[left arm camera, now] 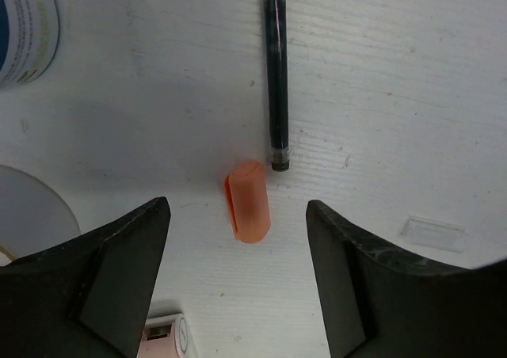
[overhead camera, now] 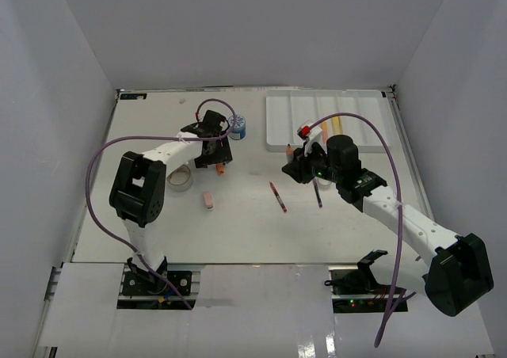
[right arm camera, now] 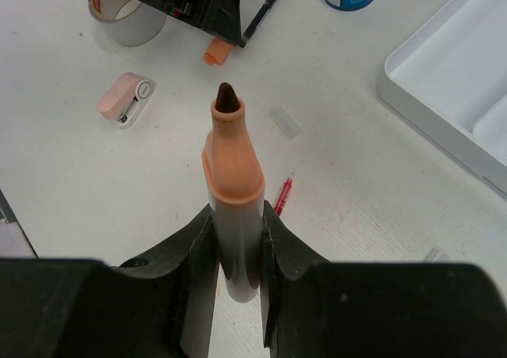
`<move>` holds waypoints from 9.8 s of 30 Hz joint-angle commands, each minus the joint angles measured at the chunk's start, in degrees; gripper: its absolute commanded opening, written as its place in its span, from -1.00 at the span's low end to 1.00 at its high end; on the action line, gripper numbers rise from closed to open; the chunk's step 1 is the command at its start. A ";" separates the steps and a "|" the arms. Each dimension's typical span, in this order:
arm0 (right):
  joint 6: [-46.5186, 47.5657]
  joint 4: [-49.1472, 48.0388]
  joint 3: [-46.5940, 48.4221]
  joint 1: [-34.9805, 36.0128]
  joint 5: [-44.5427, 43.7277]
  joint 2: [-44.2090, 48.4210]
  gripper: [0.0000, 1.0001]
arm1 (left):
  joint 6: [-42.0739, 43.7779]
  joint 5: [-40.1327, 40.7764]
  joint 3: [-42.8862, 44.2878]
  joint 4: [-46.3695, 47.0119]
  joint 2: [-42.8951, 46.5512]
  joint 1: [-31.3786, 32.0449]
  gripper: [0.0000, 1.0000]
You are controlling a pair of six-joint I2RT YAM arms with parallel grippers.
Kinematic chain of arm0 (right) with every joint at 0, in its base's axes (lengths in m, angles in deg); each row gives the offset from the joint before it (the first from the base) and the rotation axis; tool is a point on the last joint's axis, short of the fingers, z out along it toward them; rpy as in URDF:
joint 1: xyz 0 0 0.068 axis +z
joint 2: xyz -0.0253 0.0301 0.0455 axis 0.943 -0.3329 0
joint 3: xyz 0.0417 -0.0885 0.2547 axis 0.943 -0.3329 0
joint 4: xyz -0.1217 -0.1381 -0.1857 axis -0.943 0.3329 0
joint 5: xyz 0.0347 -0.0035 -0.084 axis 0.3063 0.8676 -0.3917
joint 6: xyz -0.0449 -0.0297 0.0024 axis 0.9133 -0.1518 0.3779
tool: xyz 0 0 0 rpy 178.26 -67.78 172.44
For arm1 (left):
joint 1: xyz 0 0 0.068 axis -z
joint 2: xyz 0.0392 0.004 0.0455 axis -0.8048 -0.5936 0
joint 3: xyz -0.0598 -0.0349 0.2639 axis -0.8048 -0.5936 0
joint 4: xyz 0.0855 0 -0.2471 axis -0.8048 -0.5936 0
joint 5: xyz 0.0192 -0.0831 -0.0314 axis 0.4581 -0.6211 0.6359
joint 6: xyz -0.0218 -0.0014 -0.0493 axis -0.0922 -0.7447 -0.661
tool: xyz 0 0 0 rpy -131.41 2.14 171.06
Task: Sort the stationery into containers
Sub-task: Pick up the pen cap from the center of the board, then close the pen cap on the pen.
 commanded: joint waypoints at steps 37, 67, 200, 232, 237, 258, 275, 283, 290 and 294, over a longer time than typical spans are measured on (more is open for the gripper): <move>0.88 -2.37 -0.24 -0.08 4.05 1.07 -0.85 | -0.55 -6.58 0.17 1.48 -1.77 -2.41 -0.42; -6.07 -12.12 18.56 3.26 32.52 -12.54 -0.85 | -1.25 -48.86 -16.00 70.01 31.90 -2.23 -0.61; -10.47 -24.08 20.86 1.94 32.88 -17.47 -0.82 | 8.67 -54.04 -12.41 46.22 39.90 0.41 0.93; -5.54 -15.99 24.90 1.85 38.25 -19.05 -0.81 | 7.89 -64.15 -1.58 48.06 28.47 -2.06 0.46; -5.98 -15.99 25.16 1.94 38.51 -19.14 -0.81 | 5.69 -65.47 -2.73 52.45 28.64 -2.06 0.46; -6.68 -16.87 25.07 1.94 38.16 -19.06 -0.81 | 4.19 -66.44 -4.40 53.86 29.17 -2.06 0.08; -7.91 -17.84 25.51 1.85 38.34 -19.58 -0.82 | 2.17 -68.02 -7.04 58.79 29.52 -1.80 -0.77; -8.09 -17.92 26.92 1.94 38.42 -19.49 -0.85 | 2.26 -69.16 -9.32 58.09 29.87 -1.18 -1.00; -8.26 -18.80 29.38 1.76 38.77 -19.49 -0.85 | 2.44 -70.39 -11.69 56.42 30.31 -0.39 -1.00; -8.27 -19.24 31.31 1.67 39.21 -19.58 -0.85 | 1.56 -71.18 -13.27 57.11 30.40 -0.04 -1.00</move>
